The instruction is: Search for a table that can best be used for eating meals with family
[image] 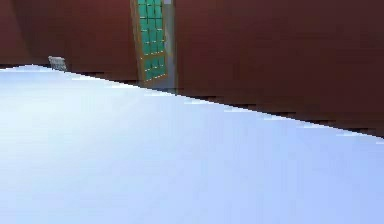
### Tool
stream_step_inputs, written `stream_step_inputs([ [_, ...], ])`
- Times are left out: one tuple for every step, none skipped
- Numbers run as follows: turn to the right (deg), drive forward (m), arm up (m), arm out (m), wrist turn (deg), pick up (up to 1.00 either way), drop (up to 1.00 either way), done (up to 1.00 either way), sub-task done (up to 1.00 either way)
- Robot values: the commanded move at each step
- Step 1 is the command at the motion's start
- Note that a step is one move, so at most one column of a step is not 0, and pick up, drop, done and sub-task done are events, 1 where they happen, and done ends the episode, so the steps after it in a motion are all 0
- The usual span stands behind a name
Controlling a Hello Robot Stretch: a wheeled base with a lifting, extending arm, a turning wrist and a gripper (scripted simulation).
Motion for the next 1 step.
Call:
stream_step_inputs([
  [-12.0, 0.00, 0.00, 0.00, 0.0, 0.00, 0.00, 0.00, 0.00],
])
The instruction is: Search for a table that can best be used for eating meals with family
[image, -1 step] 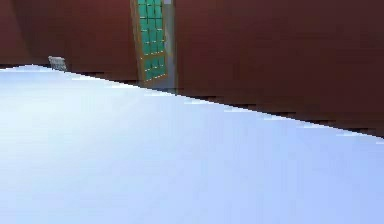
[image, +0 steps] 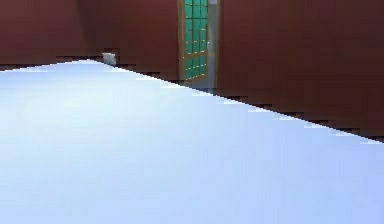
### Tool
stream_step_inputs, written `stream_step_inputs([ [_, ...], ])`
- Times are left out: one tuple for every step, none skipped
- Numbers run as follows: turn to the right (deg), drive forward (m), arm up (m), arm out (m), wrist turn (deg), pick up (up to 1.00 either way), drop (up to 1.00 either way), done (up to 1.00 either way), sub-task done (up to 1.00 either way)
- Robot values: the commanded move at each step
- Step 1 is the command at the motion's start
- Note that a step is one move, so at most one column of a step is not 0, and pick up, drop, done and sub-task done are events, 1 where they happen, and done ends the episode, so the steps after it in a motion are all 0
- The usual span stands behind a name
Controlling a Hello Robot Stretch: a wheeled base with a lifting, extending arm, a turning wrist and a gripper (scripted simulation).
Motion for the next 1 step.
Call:
stream_step_inputs([
  [0.0, 1.00, 0.00, 0.00, 0.0, 0.00, 0.00, 0.00, 0.00],
])
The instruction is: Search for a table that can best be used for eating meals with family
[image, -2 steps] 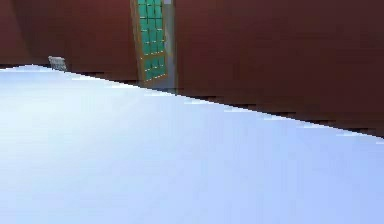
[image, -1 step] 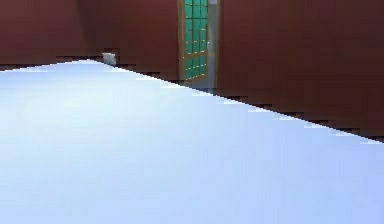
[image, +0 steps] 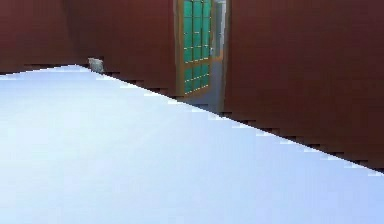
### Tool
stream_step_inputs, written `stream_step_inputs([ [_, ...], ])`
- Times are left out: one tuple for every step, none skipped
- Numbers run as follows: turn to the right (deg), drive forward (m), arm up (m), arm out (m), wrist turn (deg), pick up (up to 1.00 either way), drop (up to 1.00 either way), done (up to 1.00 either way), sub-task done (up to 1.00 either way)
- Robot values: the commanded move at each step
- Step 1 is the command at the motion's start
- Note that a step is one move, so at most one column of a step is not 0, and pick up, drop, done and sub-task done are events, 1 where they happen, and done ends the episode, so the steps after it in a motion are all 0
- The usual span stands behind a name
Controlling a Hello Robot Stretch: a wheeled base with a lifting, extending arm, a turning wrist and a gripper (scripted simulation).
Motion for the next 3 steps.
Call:
stream_step_inputs([
  [0.0, 1.00, 0.00, 0.00, 0.0, 0.00, 0.00, 0.00, 0.00],
  [-3.0, 0.00, 0.00, 0.00, 0.0, 0.00, 0.00, 0.00, 0.00],
  [0.0, 1.00, 0.00, 0.00, 0.0, 0.00, 0.00, 0.00, 0.00],
])
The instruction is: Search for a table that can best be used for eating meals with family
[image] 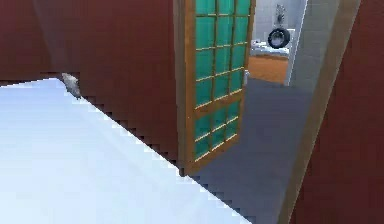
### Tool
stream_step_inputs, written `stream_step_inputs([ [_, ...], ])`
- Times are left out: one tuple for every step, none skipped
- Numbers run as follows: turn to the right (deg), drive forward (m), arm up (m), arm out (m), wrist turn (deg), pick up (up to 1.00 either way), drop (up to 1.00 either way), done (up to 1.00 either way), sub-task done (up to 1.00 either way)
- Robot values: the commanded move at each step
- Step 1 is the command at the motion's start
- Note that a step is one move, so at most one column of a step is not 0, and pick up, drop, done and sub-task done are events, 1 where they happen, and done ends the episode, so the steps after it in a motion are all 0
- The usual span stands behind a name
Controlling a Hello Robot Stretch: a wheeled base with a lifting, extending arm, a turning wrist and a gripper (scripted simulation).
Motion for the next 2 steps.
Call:
stream_step_inputs([
  [0.0, 1.00, 0.00, 0.00, 0.0, 0.00, 0.00, 0.00, 0.00],
  [-6.0, 0.00, 0.00, 0.00, 0.0, 0.00, 0.00, 0.00, 0.00],
])
